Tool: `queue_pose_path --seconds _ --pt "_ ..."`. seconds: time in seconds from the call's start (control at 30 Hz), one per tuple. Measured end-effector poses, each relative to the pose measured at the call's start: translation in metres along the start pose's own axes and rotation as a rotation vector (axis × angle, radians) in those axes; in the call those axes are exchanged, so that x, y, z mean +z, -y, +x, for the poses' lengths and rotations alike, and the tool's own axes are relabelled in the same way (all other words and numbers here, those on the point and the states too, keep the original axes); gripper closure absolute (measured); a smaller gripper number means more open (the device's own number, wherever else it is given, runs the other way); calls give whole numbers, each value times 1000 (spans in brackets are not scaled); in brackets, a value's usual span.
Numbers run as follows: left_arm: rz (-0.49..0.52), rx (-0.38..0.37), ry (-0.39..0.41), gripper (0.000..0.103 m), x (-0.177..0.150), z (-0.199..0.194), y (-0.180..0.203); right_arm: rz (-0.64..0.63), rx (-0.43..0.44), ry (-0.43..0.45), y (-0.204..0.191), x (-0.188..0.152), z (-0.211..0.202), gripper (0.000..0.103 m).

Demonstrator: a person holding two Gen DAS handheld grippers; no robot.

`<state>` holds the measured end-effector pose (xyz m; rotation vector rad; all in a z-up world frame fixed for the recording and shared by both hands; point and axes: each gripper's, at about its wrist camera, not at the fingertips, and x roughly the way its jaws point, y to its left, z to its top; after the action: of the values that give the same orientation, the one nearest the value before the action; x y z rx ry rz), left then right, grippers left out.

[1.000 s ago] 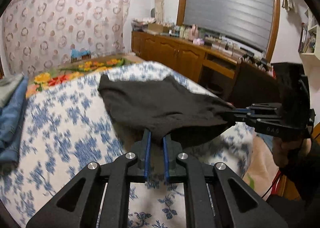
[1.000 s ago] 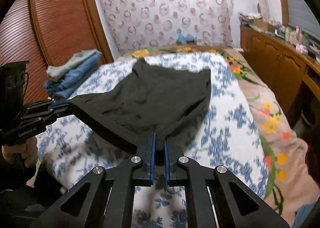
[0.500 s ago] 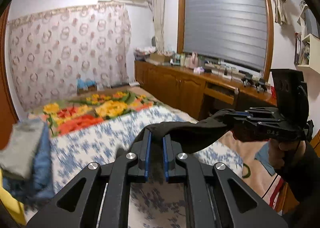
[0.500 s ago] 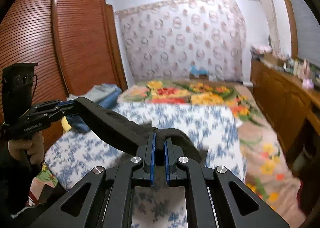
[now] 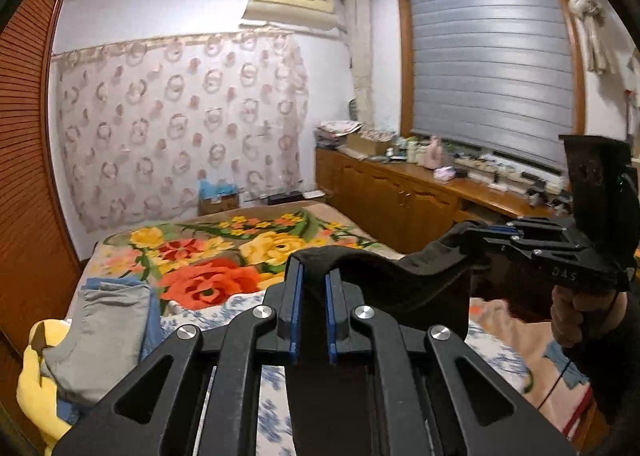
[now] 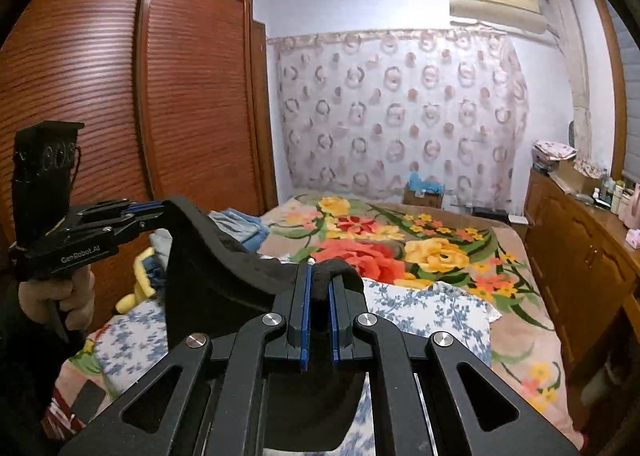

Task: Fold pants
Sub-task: 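Lift the held pants end with both tools and carry it over the pants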

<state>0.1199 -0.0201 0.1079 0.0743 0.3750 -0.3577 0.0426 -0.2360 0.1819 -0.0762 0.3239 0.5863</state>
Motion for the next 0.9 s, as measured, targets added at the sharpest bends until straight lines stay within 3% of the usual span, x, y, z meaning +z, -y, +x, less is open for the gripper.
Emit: queue_pose_path --seconds 0.17,0.27,0.43,0.67,0.9 --pt "19 86 49 93 27 22 -19 -12 -62 27 18 46 52 96" --pt "51 104 10 93 18 29 -17 -11 -76 34 16 55 75 96" --pt "53 75 -133 92 -53 33 -12 -52 -57 -146 -7 7 111 96" --pt "-31 14 -298 92 -159 21 7 -42 65 -384 -42 -83 131 96" --pt "-98 17 -321 92 -185 7 9 1 94 -409 -48 -112 121 96"
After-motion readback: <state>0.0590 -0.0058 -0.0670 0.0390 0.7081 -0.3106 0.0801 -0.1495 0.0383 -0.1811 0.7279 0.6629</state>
